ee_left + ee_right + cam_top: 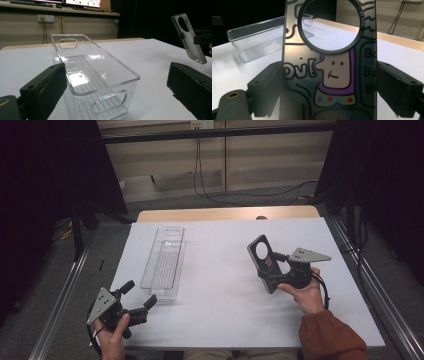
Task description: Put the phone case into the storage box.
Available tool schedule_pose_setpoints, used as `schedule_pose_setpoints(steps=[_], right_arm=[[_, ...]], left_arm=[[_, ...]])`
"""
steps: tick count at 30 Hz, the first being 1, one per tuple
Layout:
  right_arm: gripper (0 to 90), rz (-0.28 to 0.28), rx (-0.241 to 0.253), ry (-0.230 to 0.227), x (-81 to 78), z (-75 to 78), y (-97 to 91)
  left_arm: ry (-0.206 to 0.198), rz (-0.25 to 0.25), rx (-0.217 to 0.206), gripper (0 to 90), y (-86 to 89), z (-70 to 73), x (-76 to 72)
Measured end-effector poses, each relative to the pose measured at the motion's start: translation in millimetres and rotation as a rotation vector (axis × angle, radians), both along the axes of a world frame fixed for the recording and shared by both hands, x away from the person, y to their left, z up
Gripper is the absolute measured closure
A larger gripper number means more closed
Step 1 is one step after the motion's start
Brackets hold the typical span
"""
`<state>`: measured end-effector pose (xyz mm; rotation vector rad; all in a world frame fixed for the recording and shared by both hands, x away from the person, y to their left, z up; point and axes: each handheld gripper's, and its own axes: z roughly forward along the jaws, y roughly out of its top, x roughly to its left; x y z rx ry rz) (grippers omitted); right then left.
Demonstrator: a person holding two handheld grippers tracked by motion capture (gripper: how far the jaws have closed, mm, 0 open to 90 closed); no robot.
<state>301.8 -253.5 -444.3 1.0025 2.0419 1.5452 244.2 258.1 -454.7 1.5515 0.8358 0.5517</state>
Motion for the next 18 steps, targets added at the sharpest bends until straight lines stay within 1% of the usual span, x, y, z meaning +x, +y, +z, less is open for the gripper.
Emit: schedule_pose_setpoints(steps=[3, 4, 6, 8, 9, 10, 15, 16, 17, 18], right_arm=[[12.1, 0.004, 0.004, 0.002, -2.4, -0.6, -0.3], [12.1, 0.011, 0.007, 0.006, -5.1, -0.9, -0.7], [12.1, 0.018, 0.011, 0.005, -7.4, -1.2, -0.1], [12.1, 0.034, 0.012, 0.000, -9.6, -0.9, 0.2], [12.1, 0.034, 0.012, 0.000, -9.6, -0.9, 0.2], [12.1, 0.045, 0.018, -0.004, -11.7, -1.1, 1.4], [12.1, 0.069, 0.024, -0.001, -15.8, -2.6, 4.0], [12.1, 0.077, 0.026, 0.004, -17.5, -2.9, 5.3], [12.1, 0.083, 0.026, -0.001, -17.6, -3.0, 5.5], [12.1, 0.086, 0.033, 0.003, -18.3, -3.1, 6.4]], left_arm=[[-0.004, -0.003, 0.005, 3.0, -0.1, 0.4, 0.4], [-0.004, -0.005, -0.003, 3.0, -1.0, 0.6, 0.3], [-0.005, -0.004, -0.003, 2.9, -1.3, 0.8, 0.2], [-0.005, -0.011, -0.003, 3.0, -2.4, 1.3, 0.4], [-0.005, -0.028, -0.012, 3.0, -3.2, 1.5, 0.2], [-0.009, -0.027, -0.004, 3.0, -2.9, 1.9, 0.3], [-0.008, -0.042, -0.002, 3.0, -7.6, 3.4, 0.2], [-0.012, -0.048, -0.010, 2.9, -9.1, 3.9, 0.3], [-0.016, -0.064, -0.001, 3.0, -9.4, 4.4, 0.1], [-0.021, -0.059, -0.001, 3.0, -11.7, 4.6, 0.2]])
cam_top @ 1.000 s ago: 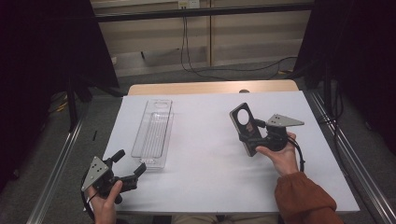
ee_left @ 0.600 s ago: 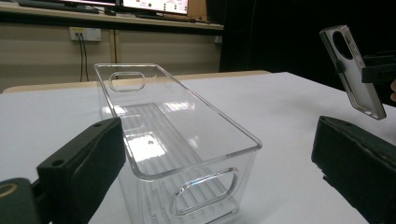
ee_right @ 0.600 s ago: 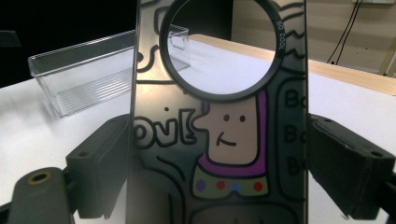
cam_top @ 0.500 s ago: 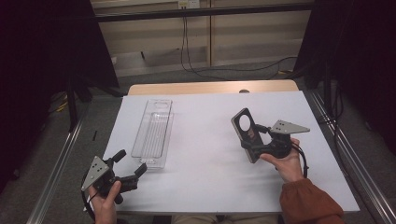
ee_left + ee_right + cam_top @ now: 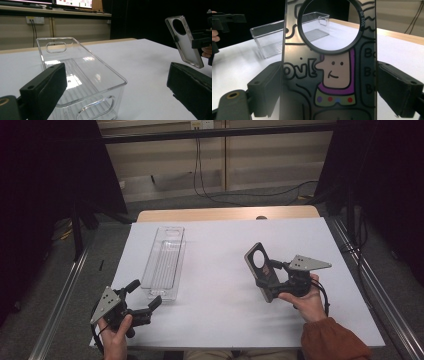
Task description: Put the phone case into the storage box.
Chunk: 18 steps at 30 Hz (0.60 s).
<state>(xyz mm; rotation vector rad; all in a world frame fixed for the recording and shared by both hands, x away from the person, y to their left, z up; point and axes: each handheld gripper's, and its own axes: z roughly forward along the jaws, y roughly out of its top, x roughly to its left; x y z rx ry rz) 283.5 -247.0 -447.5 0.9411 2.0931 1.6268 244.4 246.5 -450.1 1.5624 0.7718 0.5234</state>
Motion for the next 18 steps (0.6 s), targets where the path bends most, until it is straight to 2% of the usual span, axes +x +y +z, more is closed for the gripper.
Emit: schedule_pose_setpoints(steps=[5, 6, 8, 11, 12, 18], right_arm=[[12.1, 0.028, 0.003, 0.001, -1.1, -0.6, 3.9], [12.1, 0.032, 0.004, 0.000, -1.2, -0.6, 4.8], [12.1, 0.042, 0.010, 0.002, -1.6, -0.5, 6.1], [12.1, 0.050, 0.019, 0.002, -1.6, -0.6, 7.6], [12.1, 0.058, 0.019, 0.002, -1.8, -1.0, 9.4], [12.1, 0.084, 0.018, 0.005, -1.5, -2.3, 17.5]], left_arm=[[0.007, -0.024, 0.006, 3.0, -4.0, 0.1, 1.1], [0.011, -0.030, 0.021, 2.9, -4.9, 0.8, 0.9], [0.009, -0.042, 0.014, 2.9, -7.8, 1.0, 1.8], [0.005, -0.041, 0.024, 2.9, -9.7, 1.3, 2.7], [0.012, -0.072, 0.031, 2.9, -11.5, 2.0, 4.0], [0.011, -0.086, 0.012, 2.9, -20.2, 4.3, 6.3]])
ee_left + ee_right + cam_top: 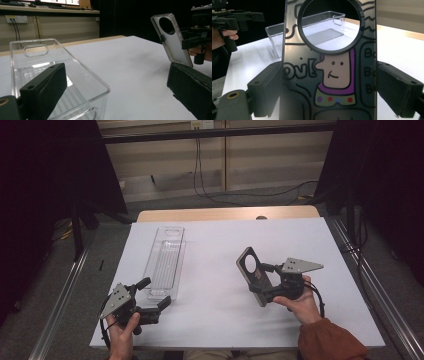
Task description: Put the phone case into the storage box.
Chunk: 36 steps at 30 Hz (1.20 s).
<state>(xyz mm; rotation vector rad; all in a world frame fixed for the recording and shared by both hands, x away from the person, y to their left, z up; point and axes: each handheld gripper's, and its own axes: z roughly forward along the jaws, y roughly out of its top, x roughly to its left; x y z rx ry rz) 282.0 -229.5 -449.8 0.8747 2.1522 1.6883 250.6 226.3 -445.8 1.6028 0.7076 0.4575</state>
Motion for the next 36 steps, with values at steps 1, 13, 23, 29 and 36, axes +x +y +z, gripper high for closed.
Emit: schedule_pose_setpoints(steps=[1, 13, 23, 29, 36], right_arm=[[12.1, 0.000, 0.000, 0.000, 0.0, 0.0, 0.0], [12.1, 0.037, 0.005, -0.005, -1.0, 0.9, 7.8], [12.1, 0.066, -0.002, -0.004, 0.0, -1.0, 16.5], [12.1, 0.081, 0.003, -0.007, 1.2, -0.1, 22.3], [12.1, 0.099, 0.009, -0.006, 2.1, 1.7, 24.5]], left_arm=[[-0.003, -0.004, 0.011, 2.9, -0.7, 0.6, 1.0], [-0.003, -0.113, 0.016, 3.9, -27.7, 6.3, 5.1], [0.003, -0.188, 0.019, 3.5, -44.4, 9.7, 12.1], [0.019, -0.234, 0.018, 3.2, -55.5, 12.3, 18.0], [0.012, -0.279, 0.003, 3.0, -70.7, 22.7, 26.5]])
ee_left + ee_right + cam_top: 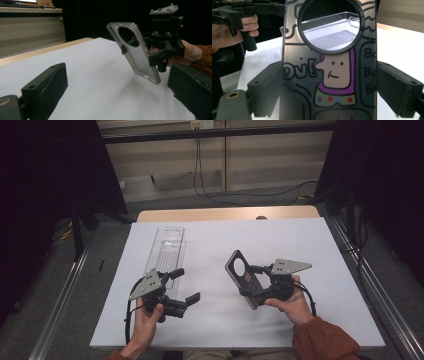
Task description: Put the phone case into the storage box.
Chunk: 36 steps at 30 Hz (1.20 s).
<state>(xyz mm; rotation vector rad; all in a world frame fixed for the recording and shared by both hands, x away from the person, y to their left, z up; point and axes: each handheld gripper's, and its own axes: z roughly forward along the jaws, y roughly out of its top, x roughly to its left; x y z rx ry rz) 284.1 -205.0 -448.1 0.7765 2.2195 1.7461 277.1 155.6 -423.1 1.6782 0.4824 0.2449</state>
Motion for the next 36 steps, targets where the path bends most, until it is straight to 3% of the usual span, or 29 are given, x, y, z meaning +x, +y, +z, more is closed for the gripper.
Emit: schedule_pose_setpoints(steps=[6, 9, 13, 15, 16, 20, 23, 25, 26, 31, 33, 36], right_arm=[[12.1, 0.016, 0.002, -0.007, -0.1, 2.7, 1.7], [12.1, 0.023, 0.002, -0.013, -0.2, 4.0, 1.8], [12.1, 0.022, 0.005, -0.017, -0.3, 4.8, 0.7], [12.1, 0.022, 0.004, -0.017, -0.3, 5.3, -0.1], [12.1, 0.026, 0.000, -0.019, -0.2, 5.6, -0.5], [12.1, 0.024, -0.001, -0.021, 0.5, 5.3, -1.4], [12.1, 0.027, 0.009, -0.021, 0.4, 5.6, -3.0], [12.1, 0.023, 0.014, -0.024, 0.5, 5.9, -3.7], [12.1, 0.032, 0.019, -0.024, 1.9, 5.1, -4.7], [12.1, 0.036, 0.020, -0.023, 3.1, 3.5, -6.0], [12.1, 0.044, 0.029, -0.025, 3.7, 3.2, -6.4], [12.1, 0.082, 0.038, -0.023, 2.2, 3.9, -5.2]], left_arm=[[-0.021, -0.044, -0.001, 3.0, -19.1, 2.8, 9.6], [-0.023, -0.114, -0.010, 1.0, -29.8, 0.8, 17.0], [-0.024, -0.139, -0.030, 0.9, -39.3, 0.4, 21.5], [-0.022, -0.145, -0.013, 0.9, -44.2, 3.3, 24.1], [-0.020, -0.170, -0.046, 0.8, -50.6, 3.3, 28.2], [-0.015, -0.178, -0.037, 0.7, -59.2, 4.3, 31.8], [-0.026, -0.199, -0.087, 0.7, -65.7, 4.5, 37.4], [-0.032, -0.200, -0.073, 0.7, -68.1, 5.8, 40.2], [-0.029, -0.234, -0.090, 0.7, -70.6, 5.6, 42.5], [-0.033, -0.278, -0.088, 0.7, -73.6, 4.9, 48.1], [-0.036, -0.267, -0.105, 0.7, -74.3, 3.9, 47.7], [-0.035, -0.300, -0.090, 0.7, -73.3, 3.3, 46.8]])
